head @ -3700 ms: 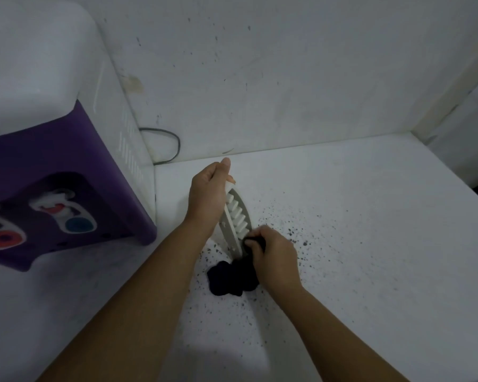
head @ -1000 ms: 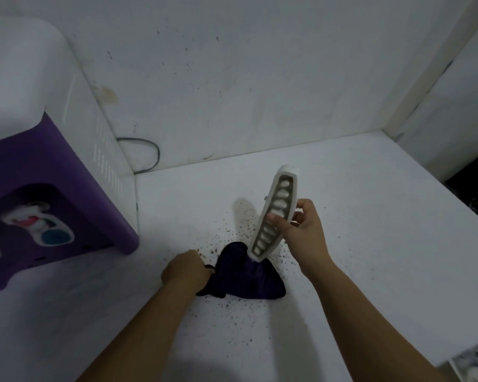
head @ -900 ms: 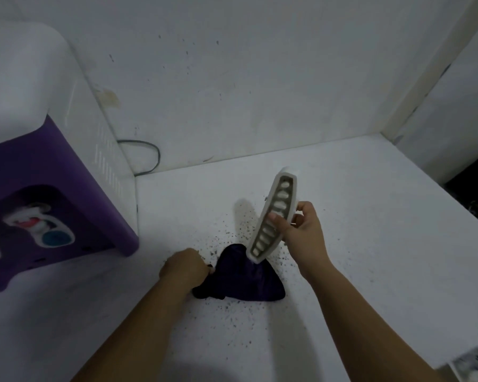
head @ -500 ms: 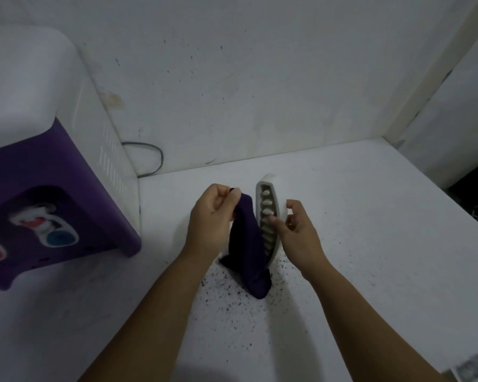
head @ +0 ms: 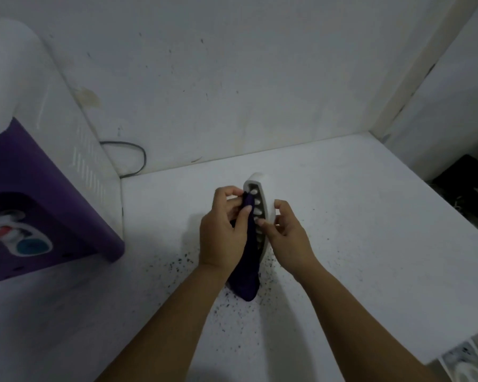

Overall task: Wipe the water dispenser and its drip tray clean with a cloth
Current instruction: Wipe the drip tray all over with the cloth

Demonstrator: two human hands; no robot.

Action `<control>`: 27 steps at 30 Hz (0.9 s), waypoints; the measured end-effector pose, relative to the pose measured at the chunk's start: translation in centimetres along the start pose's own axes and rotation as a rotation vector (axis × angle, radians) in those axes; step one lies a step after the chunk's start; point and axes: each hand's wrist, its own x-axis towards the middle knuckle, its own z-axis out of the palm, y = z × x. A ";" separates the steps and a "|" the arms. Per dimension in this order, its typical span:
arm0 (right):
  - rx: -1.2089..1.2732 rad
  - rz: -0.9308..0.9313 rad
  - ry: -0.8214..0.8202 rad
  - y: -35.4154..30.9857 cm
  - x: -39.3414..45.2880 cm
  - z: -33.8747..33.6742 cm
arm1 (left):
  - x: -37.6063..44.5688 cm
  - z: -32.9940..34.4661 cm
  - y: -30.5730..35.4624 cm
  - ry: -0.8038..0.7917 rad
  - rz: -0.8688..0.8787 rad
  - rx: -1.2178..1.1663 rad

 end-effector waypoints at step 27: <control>0.240 0.063 -0.110 -0.6 0.4 0.5 | -0.8 0.0 -1.7 0.071 0.104 0.102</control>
